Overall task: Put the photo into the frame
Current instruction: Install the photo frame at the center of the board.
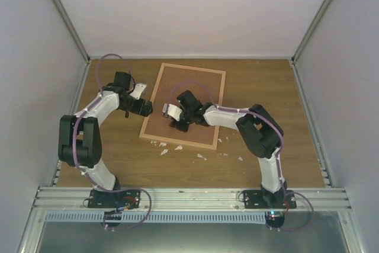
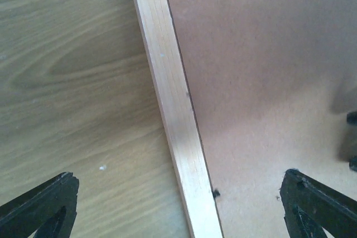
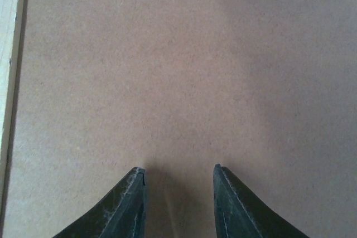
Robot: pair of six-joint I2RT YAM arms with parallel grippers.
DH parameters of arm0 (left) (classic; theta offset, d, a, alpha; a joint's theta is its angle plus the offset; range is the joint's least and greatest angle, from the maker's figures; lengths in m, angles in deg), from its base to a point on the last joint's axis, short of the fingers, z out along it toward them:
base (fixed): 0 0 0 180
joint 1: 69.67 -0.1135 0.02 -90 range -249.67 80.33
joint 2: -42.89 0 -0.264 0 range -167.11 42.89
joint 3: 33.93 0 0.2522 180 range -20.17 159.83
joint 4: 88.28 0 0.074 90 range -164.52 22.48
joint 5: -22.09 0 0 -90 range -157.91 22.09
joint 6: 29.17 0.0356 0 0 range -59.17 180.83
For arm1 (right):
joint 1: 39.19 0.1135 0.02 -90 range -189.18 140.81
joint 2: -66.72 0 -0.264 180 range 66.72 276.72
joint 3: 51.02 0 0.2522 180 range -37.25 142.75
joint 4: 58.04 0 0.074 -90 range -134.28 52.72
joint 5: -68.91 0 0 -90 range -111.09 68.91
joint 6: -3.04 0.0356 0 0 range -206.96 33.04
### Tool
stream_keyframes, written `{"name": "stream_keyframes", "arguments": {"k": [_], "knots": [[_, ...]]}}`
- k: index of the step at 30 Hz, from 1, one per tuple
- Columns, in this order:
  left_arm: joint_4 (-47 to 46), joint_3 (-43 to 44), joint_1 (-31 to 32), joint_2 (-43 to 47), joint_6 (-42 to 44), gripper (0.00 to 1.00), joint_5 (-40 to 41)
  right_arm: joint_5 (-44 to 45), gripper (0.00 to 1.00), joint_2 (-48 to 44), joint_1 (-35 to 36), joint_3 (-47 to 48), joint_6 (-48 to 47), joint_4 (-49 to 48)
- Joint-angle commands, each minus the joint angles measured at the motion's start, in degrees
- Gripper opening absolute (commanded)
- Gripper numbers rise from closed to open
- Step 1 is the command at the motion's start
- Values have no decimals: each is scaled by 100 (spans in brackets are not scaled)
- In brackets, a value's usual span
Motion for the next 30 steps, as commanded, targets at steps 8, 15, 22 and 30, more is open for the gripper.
{"name": "stream_keyframes", "arguments": {"k": [8,15,22,30], "knots": [[-83,670,392,49,488,99,-503,-880,45,-676,-946,793,335,1852],[-325,1888,1581,-880,609,94,-271,-936,51,-806,-2228,1223,979,2173],[-274,3709,2151,-2524,433,74,-132,-907,55,-457,-3566,1664,1522,2129],[-68,5234,2298,-3757,337,67,438,-922,61,635,-4114,2576,1625,2234]]}}
